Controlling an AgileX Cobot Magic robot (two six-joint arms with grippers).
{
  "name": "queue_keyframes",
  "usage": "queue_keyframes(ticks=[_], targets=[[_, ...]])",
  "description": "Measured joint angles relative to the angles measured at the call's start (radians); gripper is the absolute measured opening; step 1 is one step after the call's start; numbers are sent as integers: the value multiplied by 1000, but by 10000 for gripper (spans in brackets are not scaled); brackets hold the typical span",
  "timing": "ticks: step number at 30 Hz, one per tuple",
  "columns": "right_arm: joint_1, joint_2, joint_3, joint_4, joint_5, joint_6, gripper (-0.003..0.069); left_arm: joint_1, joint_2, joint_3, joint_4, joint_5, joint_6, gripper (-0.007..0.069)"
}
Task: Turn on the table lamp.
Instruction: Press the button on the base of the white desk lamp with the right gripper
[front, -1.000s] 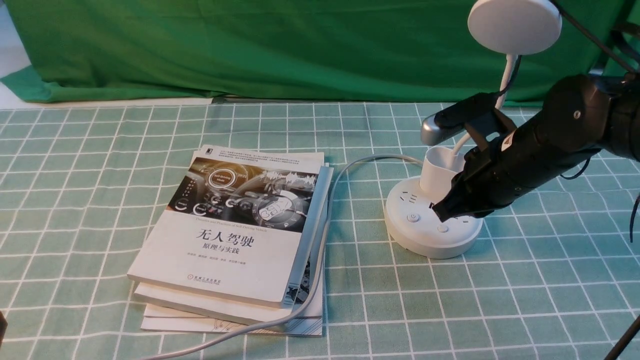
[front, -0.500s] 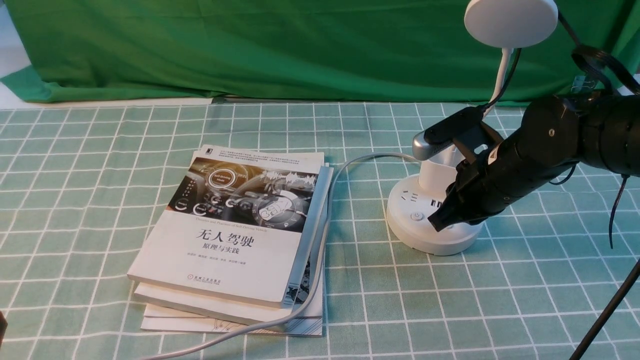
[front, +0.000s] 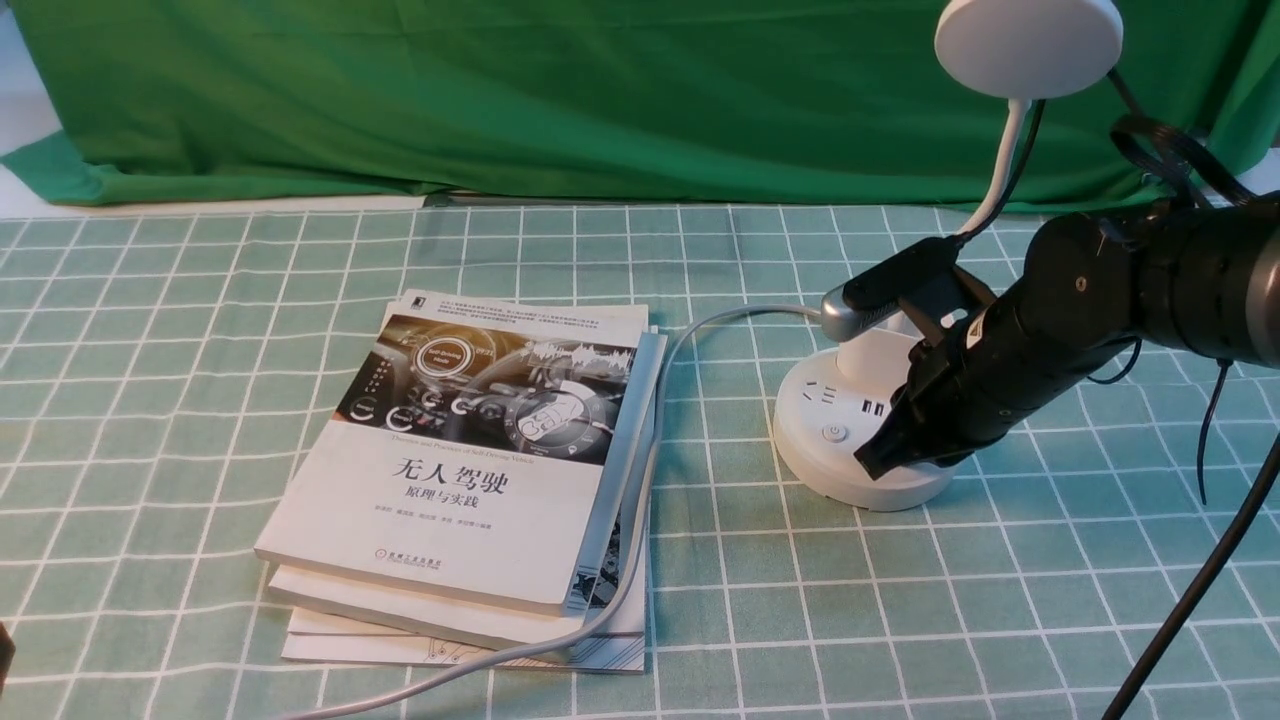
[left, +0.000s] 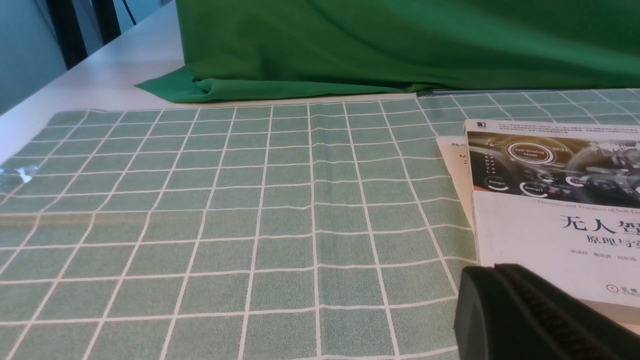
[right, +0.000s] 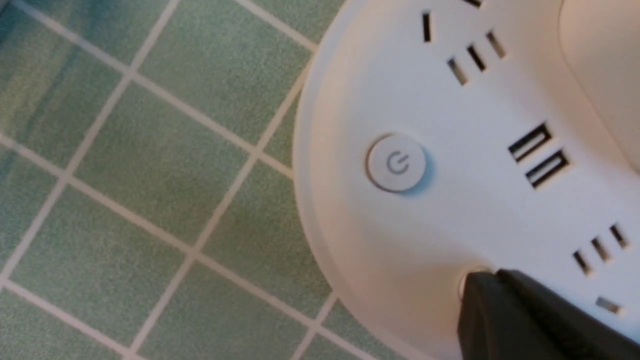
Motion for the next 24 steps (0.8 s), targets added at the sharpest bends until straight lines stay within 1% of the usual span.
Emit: queue_keyframes(ticks=[24], targets=[[0,9,0,-1,-69,0,27,0,0,0,0,0,0,21]])
